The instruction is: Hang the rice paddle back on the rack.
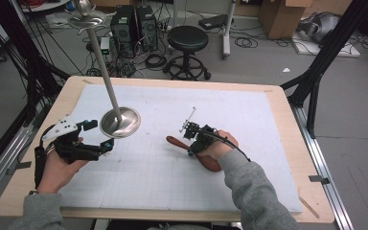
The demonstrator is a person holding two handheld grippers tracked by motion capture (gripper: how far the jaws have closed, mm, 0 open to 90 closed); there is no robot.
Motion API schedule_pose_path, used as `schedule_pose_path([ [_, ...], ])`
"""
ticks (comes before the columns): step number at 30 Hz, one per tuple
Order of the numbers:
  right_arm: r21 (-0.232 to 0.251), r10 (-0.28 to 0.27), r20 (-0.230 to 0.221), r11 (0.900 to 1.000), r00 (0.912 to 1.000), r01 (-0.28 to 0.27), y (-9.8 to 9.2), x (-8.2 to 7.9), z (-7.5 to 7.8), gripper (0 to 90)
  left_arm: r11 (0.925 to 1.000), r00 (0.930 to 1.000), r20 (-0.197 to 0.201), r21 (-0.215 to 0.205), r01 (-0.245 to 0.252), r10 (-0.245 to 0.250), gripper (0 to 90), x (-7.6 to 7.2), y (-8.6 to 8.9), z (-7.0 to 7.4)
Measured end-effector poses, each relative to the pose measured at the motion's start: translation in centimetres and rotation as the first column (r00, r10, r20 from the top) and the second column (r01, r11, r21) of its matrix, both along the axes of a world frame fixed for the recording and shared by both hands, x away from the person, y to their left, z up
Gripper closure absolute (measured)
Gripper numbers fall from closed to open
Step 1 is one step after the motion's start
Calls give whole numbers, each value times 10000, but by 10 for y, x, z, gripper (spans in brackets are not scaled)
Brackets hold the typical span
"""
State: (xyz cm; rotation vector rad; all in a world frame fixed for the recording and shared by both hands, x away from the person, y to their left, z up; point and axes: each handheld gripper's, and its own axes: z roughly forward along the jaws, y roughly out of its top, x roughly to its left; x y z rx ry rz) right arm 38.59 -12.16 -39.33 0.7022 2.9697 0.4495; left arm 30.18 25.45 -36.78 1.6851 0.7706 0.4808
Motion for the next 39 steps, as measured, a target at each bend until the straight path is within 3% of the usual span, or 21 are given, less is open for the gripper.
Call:
schedule_pose_path([
  [2, 433, -118, 167, 9990, 9998, 111, -6, -1, 4, 747, 10000, 10000, -13, -50, -24, 24, 26, 0, 0, 0],
  [7, 850, -218, 489, 9962, 9986, 176, -13, -2, 11, 749, 10000, 10000, -35, -2, -7, 7, 25, -1, 0, 0],
  [9, 1188, -351, 679, 9926, 9971, 269, -17, -3, 17, 751, 10000, 10000, -20, -17, -45, 45, 25, -1, 0, 0],
  [10, 1667, -449, 1027, 9856, 9937, 273, -20, -5, 25, 752, 10000, 10000, -18, -24, -53, 53, 25, -1, 1, 0],
  [11, 1667, -449, 1027, 9856, 9937, 273, -20, -5, 25, 752, 10000, 10000, -18, -24, -53, 53, 25, -1, 1, 0],
  [12, 2140, -548, 1186, 9764, 9914, 284, -22, -6, 31, 754, 10000, 10000, -17, -5, -54, 54, 25, -1, 1, 0],
  [13, 2140, -548, 1186, 9764, 9914, 284, -22, -6, 31, 754, 10000, 10000, -17, -5, -54, 54, 25, -1, 1, 0],
  [14, 2578, -562, 1394, 9660, 9886, 185, -24, -8, 36, 756, 10000, 10000, -23, -12, -66, 66, 25, -2, 1, 0],
  [16, 2740, -593, 1480, 9616, 9872, 167, -25, -8, 39, 757, 10000, 10000, 0, 8, -75, 75, 25, -2, 1, 1],
  [18, 3237, -726, 1635, 9460, 9839, 160, -29, -9, 44, 759, 10000, 10000, 20, 4, -81, 81, 25, -3, 1, 1],
  [23, 3655, -910, 1912, 9307, 9773, 152, -33, -10, 50, 762, 9999, 9999, 76, -31, -114, 114, 25, -5, 2, 3],
  [24, 3918, -962, 1965, 9200, 9758, 118, -35, -11, 54, 762, 9999, 9999, 86, 16, -105, 104, 25, -5, 3, 3],
  [25, 3918, -962, 1965, 9200, 9758, 118, -35, -11, 54, 762, 9999, 9999, 86, 16, -105, 104, 26, -5, 3, 3],
  [27, 4176, -1014, 2084, 9086, 9728, 53, -37, -11, 56, 764, 9999, 9999, 75, -17, -146, 146, 25, -5, 3, 3],
  [28, 4433, -1062, 2158, 8964, 9707, -5, -37, -12, 59, 765, 9999, 9998, 68, -31, -161, 162, 25, -6, 3, 3],
  [33, 4803, -1132, 2318, 8770, 9661, -125, -38, -14, 63, 768, 9999, 9998, 106, -4, -145, 145, 26, -6, 4, 4],
  [34, 5032, -1212, 2493, 8639, 9608, -216, -39, -15, 66, 768, 9999, 9998, 106, -15, -157, 157, 25, -6, 4, 4],
  [36, 5354, -1260, 2517, 8441, 9596, -296, -39, -16, 68, 769, 9999, 9998, 88, -16, -158, 158, 25, -7, 4, 4],
  [37, 5354, -1260, 2517, 8441, 9596, -296, -39, -16, 68, 769, 9999, 9998, 88, -16, -158, 158, 25, -7, 4, 4],
  [38, 5582, -1343, 2624, 8289, 9556, -368, -39, -17, 71, 769, 9998, 9998, 76, -27, -185, 185, 25, -7, 5, 4],
  [39, 5681, -1338, 2707, 8217, 9533, -460, -39, -17, 72, 769, 9998, 9998, 81, -22, -197, 198, 25, -7, 5, 4],
])
